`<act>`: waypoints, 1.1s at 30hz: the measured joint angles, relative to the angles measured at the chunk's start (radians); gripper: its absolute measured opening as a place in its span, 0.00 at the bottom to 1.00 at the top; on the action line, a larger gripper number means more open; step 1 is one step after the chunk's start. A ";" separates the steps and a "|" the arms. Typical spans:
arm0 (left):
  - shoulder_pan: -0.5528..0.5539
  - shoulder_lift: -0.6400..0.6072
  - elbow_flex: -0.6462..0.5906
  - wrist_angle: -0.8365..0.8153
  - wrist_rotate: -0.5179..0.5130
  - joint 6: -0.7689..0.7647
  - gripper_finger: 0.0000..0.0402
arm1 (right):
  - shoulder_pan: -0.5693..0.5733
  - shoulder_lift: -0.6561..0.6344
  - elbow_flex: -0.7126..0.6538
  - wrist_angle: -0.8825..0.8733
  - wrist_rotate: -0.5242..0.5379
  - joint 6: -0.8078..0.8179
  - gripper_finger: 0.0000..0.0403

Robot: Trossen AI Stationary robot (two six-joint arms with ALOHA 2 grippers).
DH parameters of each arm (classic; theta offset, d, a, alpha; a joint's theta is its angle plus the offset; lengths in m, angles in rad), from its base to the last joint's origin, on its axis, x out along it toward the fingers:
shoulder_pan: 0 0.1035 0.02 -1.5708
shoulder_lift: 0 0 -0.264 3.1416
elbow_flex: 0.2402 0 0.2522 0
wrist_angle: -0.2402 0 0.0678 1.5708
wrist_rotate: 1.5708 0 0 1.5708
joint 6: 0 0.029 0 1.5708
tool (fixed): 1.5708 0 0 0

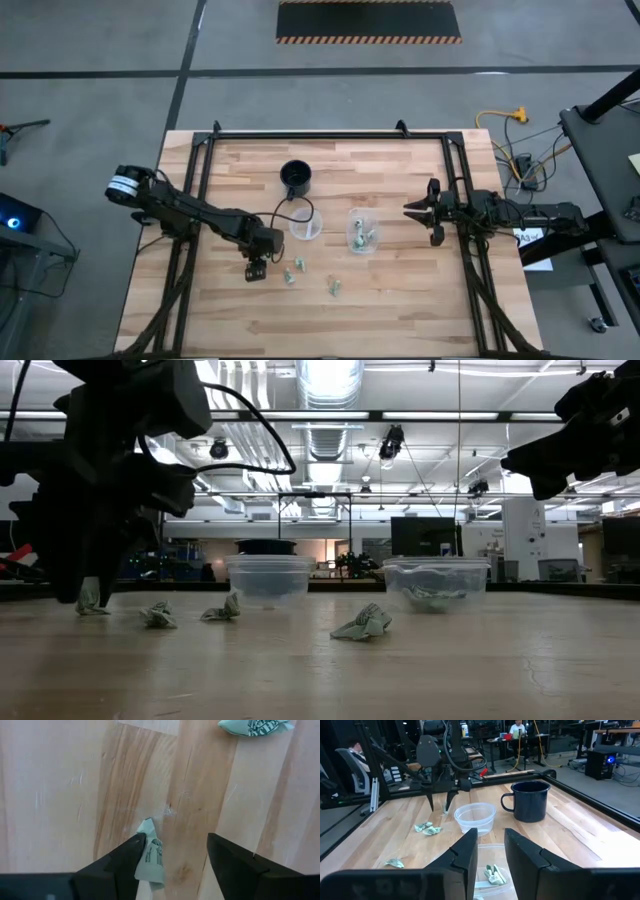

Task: Pick and place Stevia / Truvia into bins
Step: Put the stevia packet into the round transparent container

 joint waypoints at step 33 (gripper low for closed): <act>0.023 -0.253 0.146 -0.093 -0.079 -0.087 0.00 | 0.000 0.000 0.000 0.000 0.000 0.000 0.21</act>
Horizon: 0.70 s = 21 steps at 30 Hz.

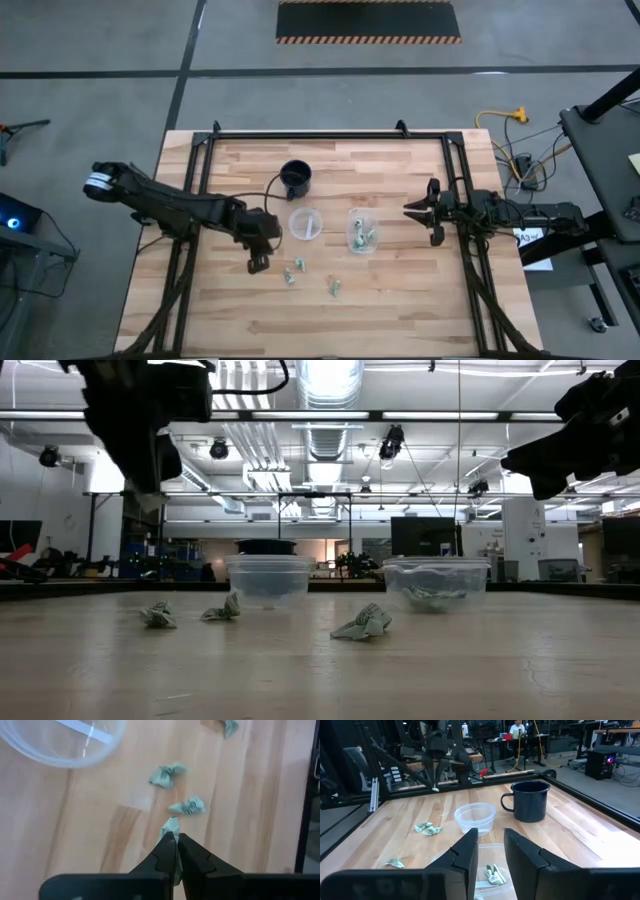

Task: Pick and place Stevia / Truvia into bins
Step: Put the stevia packet into the round transparent container

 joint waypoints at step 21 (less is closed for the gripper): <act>0.185 0.098 0.078 0.210 -0.042 0.019 0.00 | 0.000 -0.001 0.000 0.000 0.000 0.000 0.18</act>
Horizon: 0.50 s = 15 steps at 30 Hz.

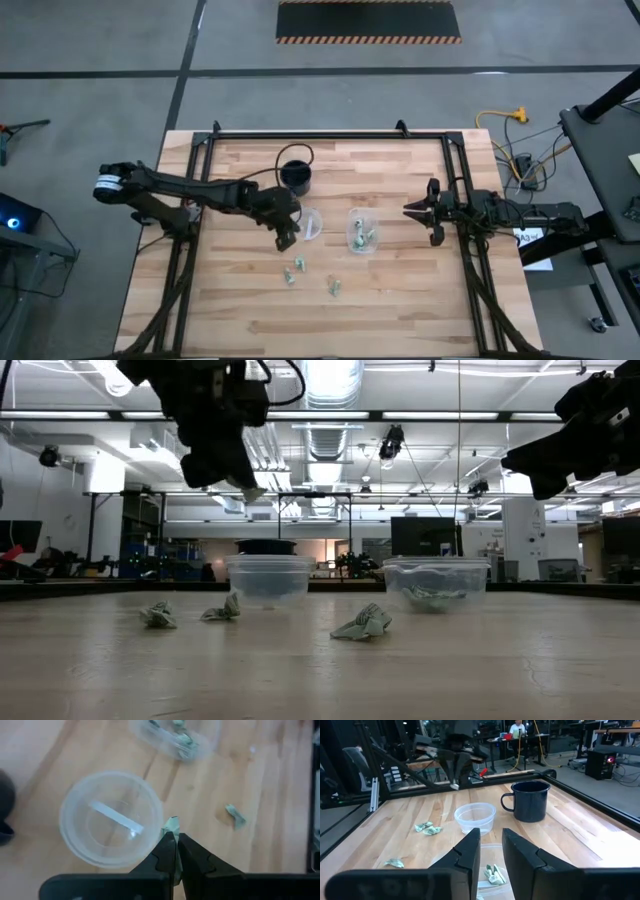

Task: Pick and place Stevia / Truvia into bins
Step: Put the stevia packet into the round transparent container

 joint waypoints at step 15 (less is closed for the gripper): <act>0.099 0.030 -0.002 0.130 0.009 0.035 0.00 | 0.000 0.000 0.000 0.000 0.000 0.000 0.21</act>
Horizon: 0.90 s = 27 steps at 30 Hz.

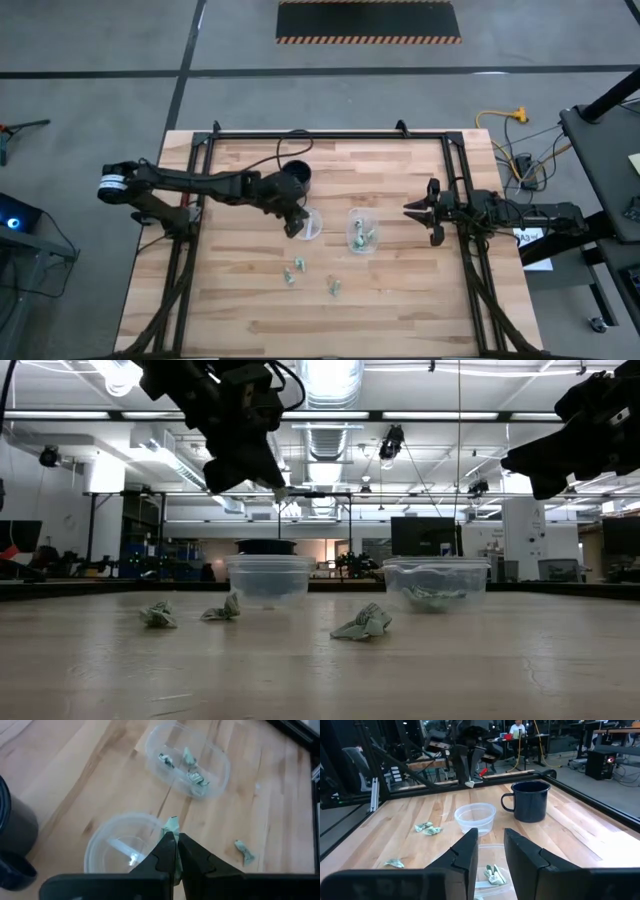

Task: Pick and place Stevia / Truvia into bins
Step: Put the stevia packet into the round transparent container

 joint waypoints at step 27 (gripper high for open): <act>0.001 -0.020 0.000 0.009 0.269 -0.002 0.42 | 0.000 0.000 0.000 0.000 0.000 0.000 0.21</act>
